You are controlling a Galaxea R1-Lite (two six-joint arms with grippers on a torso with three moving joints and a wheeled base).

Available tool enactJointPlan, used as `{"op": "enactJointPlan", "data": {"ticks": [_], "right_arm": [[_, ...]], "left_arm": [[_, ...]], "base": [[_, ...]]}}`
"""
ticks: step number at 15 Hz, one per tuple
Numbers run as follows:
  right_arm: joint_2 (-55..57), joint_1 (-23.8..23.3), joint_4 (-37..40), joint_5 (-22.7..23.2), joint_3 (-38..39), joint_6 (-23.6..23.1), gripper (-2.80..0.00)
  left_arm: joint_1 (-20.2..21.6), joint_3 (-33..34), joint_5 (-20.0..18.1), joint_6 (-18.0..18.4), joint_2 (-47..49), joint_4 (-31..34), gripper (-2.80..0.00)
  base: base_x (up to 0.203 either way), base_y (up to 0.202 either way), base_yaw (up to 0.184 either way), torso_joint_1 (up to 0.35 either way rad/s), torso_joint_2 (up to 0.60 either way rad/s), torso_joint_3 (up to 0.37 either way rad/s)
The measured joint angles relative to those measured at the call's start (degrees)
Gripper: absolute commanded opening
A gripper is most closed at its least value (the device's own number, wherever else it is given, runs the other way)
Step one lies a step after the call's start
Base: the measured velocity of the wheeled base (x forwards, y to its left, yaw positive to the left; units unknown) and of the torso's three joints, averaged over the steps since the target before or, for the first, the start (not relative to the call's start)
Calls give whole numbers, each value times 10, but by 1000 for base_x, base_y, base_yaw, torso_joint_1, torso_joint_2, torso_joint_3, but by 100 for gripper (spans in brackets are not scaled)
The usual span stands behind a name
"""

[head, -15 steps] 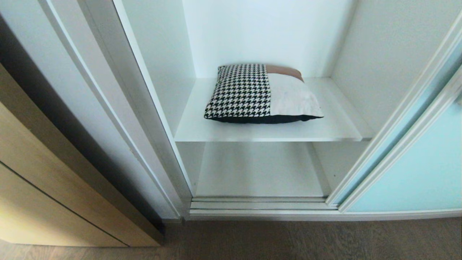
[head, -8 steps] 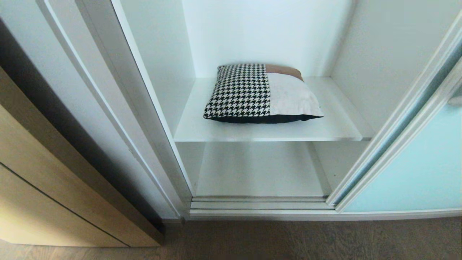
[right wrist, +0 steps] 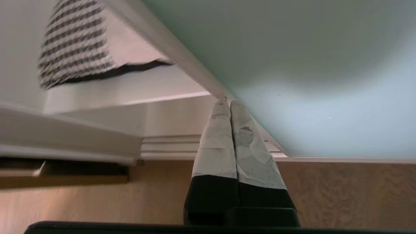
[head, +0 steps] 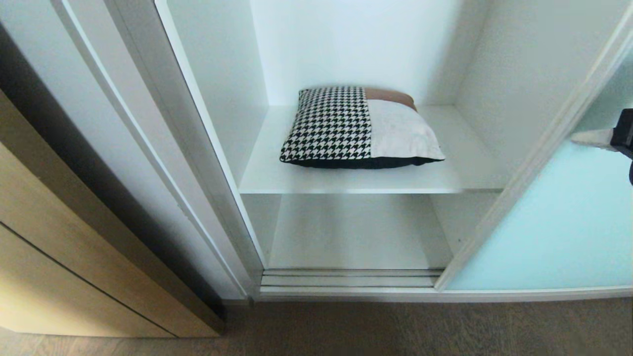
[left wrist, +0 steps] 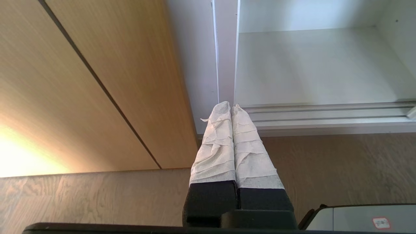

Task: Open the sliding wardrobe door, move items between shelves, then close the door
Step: Close the door

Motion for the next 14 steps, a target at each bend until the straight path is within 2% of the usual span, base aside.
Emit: {"op": "enactJointPlan", "data": {"ticks": [4,9,11,14], "right_arm": [[-20,117,0,-62,17,0,-280],[-49,256,-1,-106,46,0,-280],[-76,282,0,-124,59,-1,-280],[-117,290,-4,-140,76,-3,-280]], "left_arm": [[0,0,0,0,0,0,-280],[0,0,0,0,0,0,-280],[0,0,0,0,0,0,-280],[0,0,0,0,0,0,-280]], "base": [[0,0,0,0,0,0],[0,0,0,0,0,0],[0,0,0,0,0,0],[0,0,0,0,0,0]]}}
